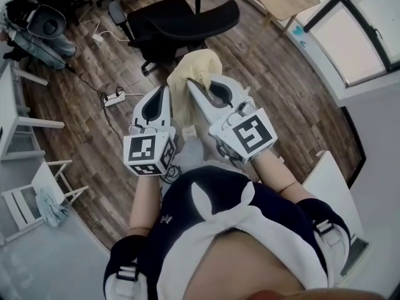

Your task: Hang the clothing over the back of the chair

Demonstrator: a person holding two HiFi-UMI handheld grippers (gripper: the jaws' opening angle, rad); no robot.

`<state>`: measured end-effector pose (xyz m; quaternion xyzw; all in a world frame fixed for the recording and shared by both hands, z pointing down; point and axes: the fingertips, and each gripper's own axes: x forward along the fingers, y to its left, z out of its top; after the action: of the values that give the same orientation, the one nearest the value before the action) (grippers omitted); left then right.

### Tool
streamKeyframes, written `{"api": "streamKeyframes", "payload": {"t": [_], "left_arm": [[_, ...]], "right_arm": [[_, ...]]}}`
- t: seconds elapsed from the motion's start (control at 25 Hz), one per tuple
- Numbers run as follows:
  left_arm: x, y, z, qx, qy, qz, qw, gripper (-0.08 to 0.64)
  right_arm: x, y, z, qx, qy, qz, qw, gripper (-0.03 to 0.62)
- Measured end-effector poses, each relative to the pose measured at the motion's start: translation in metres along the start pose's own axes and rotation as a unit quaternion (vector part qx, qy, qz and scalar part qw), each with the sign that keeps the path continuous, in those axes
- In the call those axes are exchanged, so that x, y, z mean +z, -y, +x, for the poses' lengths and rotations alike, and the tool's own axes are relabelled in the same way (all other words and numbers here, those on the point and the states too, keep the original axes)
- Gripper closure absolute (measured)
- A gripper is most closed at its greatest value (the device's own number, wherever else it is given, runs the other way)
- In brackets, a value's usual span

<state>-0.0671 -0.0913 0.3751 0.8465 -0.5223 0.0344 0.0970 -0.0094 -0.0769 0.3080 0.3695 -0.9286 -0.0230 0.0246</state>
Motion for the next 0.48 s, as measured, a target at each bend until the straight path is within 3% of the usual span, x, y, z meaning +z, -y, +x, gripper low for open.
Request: {"api": "streamKeyframes", "payload": {"t": [0.48], "left_arm": [[0.021,-0.039,0.058,0.011,0.003,0.025,0.9996,0.555]], "right_arm": [[0.032,0.050,0.063,0.018,0.033,-0.010,0.999,0.575]]}}
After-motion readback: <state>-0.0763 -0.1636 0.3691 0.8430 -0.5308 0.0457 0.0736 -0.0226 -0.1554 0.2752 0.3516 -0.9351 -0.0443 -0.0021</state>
